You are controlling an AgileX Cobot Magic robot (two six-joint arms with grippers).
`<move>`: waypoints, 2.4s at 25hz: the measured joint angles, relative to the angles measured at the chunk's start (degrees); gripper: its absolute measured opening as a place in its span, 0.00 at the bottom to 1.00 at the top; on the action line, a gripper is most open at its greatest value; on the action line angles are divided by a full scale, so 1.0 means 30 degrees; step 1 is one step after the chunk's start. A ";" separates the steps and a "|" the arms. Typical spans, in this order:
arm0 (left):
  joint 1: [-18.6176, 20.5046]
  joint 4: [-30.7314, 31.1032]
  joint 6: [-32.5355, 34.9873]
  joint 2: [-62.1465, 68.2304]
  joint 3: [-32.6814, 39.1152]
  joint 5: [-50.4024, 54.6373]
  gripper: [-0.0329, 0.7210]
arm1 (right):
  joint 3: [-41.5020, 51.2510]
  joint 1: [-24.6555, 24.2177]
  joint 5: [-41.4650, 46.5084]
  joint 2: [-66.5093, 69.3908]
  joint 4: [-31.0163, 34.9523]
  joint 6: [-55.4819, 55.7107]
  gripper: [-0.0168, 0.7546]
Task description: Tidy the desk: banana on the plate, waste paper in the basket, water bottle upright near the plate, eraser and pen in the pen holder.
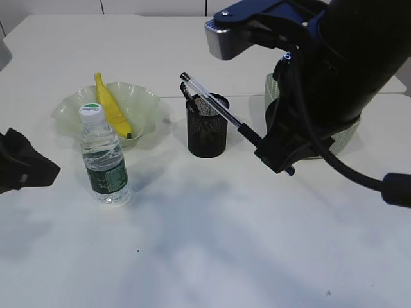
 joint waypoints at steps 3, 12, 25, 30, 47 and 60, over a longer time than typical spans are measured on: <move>-0.1464 0.0847 0.0000 0.0000 0.0000 -0.0768 0.51 | 0.0000 0.0000 0.0000 0.0000 0.0000 -0.0026 0.11; -0.4723 0.4498 0.0030 0.0000 0.0014 -0.2513 0.51 | 0.0000 0.0000 0.0000 0.0000 0.0000 -0.0075 0.11; -0.7255 1.2117 0.0044 0.0000 0.0048 -0.6513 0.51 | -0.1893 0.0000 0.0000 0.0076 0.1717 -0.0167 0.11; -0.7255 1.4793 0.0044 0.0000 0.0044 -0.8954 0.51 | -0.1935 0.0000 0.0000 0.0076 0.1905 -0.0167 0.11; -0.7284 2.5860 0.0044 0.1065 0.0044 -1.4029 0.51 | -0.1935 0.0000 0.0000 0.0076 0.1905 -0.0238 0.11; -0.7284 2.9261 0.0073 0.2904 0.0044 -1.4590 0.66 | -0.1935 0.0000 0.0000 0.0076 0.2359 -0.0238 0.11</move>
